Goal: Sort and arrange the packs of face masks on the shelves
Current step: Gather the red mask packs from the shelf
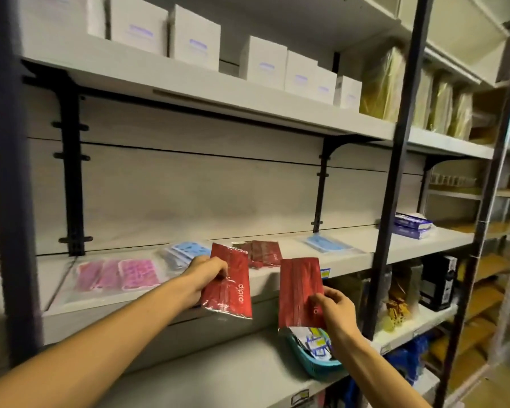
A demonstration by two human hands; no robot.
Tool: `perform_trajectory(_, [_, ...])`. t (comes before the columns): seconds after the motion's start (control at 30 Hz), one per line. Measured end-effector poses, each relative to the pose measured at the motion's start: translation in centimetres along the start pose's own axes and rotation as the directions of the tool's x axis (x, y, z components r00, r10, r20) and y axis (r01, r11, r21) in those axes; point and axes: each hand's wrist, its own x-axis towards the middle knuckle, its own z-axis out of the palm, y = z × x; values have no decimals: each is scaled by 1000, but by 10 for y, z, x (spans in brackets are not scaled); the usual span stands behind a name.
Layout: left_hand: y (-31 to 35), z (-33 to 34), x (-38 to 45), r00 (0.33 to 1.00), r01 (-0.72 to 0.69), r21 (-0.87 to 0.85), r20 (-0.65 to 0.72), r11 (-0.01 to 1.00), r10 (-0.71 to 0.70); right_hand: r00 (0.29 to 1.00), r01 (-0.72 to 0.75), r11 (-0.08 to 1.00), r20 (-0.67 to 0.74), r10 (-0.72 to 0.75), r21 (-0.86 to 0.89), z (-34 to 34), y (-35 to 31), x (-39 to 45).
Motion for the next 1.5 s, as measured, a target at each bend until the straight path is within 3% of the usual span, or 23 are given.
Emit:
perform_trajectory(0.3, [15, 31, 79, 997, -32, 22, -67, 999, 34, 998, 26, 1000, 56, -26, 0, 20, -12, 76])
perform_trajectory(0.47, [28, 50, 142, 995, -49, -105, -87, 993, 40, 981, 3, 996, 193, 14, -87, 44, -26, 128])
perform_trajectory(0.6, [33, 62, 185, 996, -48, -107, -81, 993, 40, 973, 61, 978, 230, -14, -198, 68, -25, 173])
perform_trajectory(0.73, [26, 62, 219, 997, -64, 150, -31, 987, 70, 953, 210, 886, 288, -91, -413, 88, -10, 212])
perform_trajectory(0.83, [17, 60, 237, 993, -91, 552, -12, 829, 117, 936, 288, 802, 331, -121, -524, 97, -2, 229])
perform_trajectory(0.9, [15, 62, 241, 994, -77, 677, -3, 732, 108, 940, 285, 792, 320, -120, -539, 100, 4, 236])
perform_trajectory(1.07, [13, 73, 242, 986, -116, 785, 19, 609, 163, 916, 368, 702, 368, -160, -610, 103, 12, 236])
perform_trajectory(1.2, [10, 81, 238, 987, -106, 711, -13, 695, 163, 888, 394, 707, 442, -128, -587, 105, 5, 229])
perform_trajectory(1.33, [16, 94, 217, 993, -117, 572, 69, 812, 94, 850, 430, 708, 515, -110, -559, 101, 0, 227])
perform_trajectory(1.43, [23, 92, 194, 990, -137, 672, 78, 728, 114, 834, 463, 710, 533, -146, -530, 96, -1, 224])
perform_trajectory(1.5, [27, 82, 172, 978, -166, 798, 57, 579, 201, 829, 522, 674, 495, -258, -523, 89, 1, 222])
